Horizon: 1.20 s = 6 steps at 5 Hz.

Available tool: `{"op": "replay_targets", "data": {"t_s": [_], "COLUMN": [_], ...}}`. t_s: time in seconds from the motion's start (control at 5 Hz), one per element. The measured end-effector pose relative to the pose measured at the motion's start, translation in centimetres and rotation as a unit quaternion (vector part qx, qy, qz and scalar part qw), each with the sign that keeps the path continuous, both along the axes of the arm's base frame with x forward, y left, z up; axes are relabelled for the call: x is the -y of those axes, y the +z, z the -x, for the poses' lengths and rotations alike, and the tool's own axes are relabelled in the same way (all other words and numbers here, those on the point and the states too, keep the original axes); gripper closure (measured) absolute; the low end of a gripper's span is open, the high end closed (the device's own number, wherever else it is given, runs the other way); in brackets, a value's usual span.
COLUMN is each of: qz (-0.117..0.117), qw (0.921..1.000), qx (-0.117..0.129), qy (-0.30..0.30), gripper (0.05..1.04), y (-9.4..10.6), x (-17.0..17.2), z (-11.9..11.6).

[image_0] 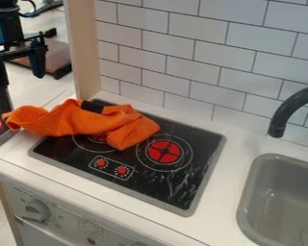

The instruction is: Unfold the cloth from top to bottom

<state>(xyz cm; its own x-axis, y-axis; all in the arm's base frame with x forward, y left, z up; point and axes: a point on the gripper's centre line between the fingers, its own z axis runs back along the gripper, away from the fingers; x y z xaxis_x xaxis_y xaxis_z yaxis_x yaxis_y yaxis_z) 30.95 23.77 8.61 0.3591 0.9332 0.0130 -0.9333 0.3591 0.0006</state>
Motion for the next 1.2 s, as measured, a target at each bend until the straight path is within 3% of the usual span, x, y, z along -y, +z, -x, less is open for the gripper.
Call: {"op": "replay_targets", "data": {"t_s": [0.4,0.6,0.8,1.0,1.2], "qz": [0.038,0.03,0.043,0.036,0.034], "qw": [0.999,0.9995,0.999,0.9986,0.9974], "qx": [-0.023,-0.009,-0.012,0.022,0.021], "qy": [0.0,-0.008,-0.003,0.033,0.059], "gripper": [0.085,0.085,0.085,0.085,0.085], "y": [-3.3,-2.8,-3.4,-1.2,-0.4], "x": [2.4,3.5,5.2,7.3,9.1], "z": [1.4,2.3,2.0,0.7,-0.4]}}
